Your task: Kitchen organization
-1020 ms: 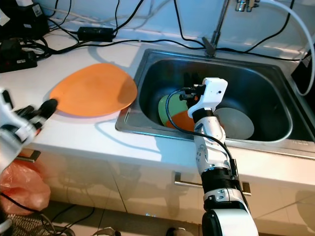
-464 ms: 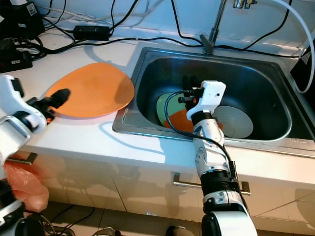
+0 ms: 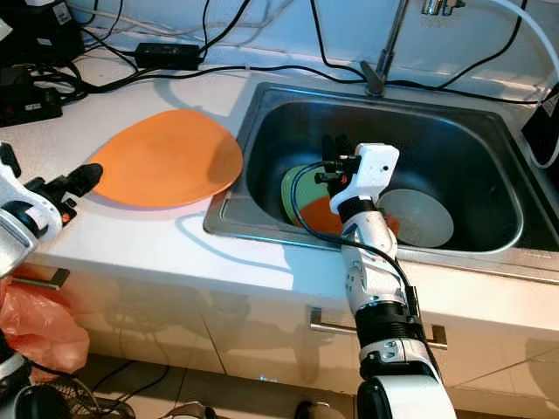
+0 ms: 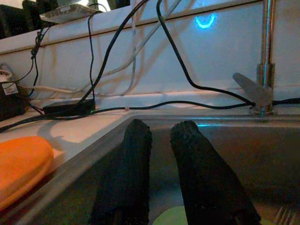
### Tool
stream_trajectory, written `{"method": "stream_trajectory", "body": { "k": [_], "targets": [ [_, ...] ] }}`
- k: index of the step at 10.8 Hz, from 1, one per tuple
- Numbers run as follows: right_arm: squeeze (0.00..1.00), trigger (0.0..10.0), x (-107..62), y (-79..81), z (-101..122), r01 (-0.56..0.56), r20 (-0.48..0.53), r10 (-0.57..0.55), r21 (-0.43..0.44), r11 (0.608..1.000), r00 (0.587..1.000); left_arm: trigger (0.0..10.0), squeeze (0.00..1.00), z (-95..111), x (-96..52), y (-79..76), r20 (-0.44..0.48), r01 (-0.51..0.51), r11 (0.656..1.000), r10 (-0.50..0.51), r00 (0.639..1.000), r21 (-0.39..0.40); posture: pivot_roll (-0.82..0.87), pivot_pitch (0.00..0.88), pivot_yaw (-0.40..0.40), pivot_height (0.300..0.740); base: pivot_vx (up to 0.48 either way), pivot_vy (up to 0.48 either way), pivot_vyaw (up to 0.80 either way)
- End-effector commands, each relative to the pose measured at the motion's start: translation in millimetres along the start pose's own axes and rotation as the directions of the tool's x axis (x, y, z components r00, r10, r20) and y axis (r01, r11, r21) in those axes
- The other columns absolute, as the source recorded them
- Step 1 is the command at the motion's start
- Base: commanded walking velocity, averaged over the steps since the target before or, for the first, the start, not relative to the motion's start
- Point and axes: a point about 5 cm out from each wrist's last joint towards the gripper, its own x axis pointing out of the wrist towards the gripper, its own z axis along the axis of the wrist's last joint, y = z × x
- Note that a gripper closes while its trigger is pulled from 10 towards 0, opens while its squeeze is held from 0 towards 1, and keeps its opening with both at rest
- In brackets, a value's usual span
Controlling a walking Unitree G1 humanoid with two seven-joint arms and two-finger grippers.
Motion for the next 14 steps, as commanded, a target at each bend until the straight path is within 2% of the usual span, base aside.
{"method": "stream_trajectory", "body": {
  "k": [1, 2, 7, 9, 11, 12, 14],
  "targets": [
    [0.00, 10.0, 0.8, -0.7, 3.2, -0.004, 0.009, 0.004, -0.001, 1.000, 1.000, 10.0, 0.00, -9.5, 6.0, -6.5, -0.057, 0.024, 0.999, -0.026, 0.998, -0.039, 0.10, 0.095, -0.039, 0.740, 0.000, 0.000, 0.00],
    [0.00, 10.0, 0.9, -0.2, 3.3, -0.007, 0.010, 0.007, -0.001, 1.000, 1.000, 10.0, 0.00, -13.9, 9.4, -10.5, -0.084, 0.038, 0.997, -0.044, 0.995, -0.063, 0.10, 0.095, -0.037, 0.740, 0.000, 0.000, 0.00],
    [0.00, 10.0, 1.8, -0.3, 4.1, -0.014, 0.011, 0.014, -0.005, 1.000, 1.000, 10.0, 0.00, -7.1, 20.1, -25.1, -0.109, 0.094, 0.987, -0.108, 0.988, -0.126, 0.09, 0.084, -0.032, 0.740, 0.000, 0.000, 0.00],
    [0.00, 10.0, 2.8, 1.1, 4.7, -0.024, 0.012, 0.024, -0.007, 1.000, 1.000, 10.0, 0.00, -11.4, 26.7, -37.0, -0.136, 0.144, 0.976, -0.167, 0.977, -0.166, 0.09, 0.078, -0.027, 0.740, 0.000, 0.000, 0.00],
    [0.00, 10.0, 2.0, 2.3, 3.5, -0.033, 0.008, 0.033, -0.006, 0.999, 0.999, 10.0, 0.00, -29.1, 31.5, -46.2, -0.178, 0.195, 0.951, -0.241, 0.954, -0.241, 0.08, 0.069, -0.024, 0.740, 0.000, 0.000, 0.00],
    [0.00, 10.0, 1.9, 2.5, 3.0, -0.035, 0.006, 0.035, -0.007, 0.999, 0.999, 10.0, 0.00, -38.3, 32.2, -50.4, -0.206, 0.208, 0.947, -0.260, 0.943, -0.243, 0.08, 0.069, -0.024, 0.740, 0.000, 0.000, 0.00],
    [0.00, 10.0, 2.5, 2.5, 3.6, -0.039, 0.004, 0.040, -0.008, 0.999, 0.999, 10.0, 0.00, -43.7, 37.5, -54.5, -0.193, 0.188, 0.947, -0.241, 0.951, -0.259, 0.08, 0.071, -0.027, 0.740, 0.000, 0.000, 0.00]
  ]
}}
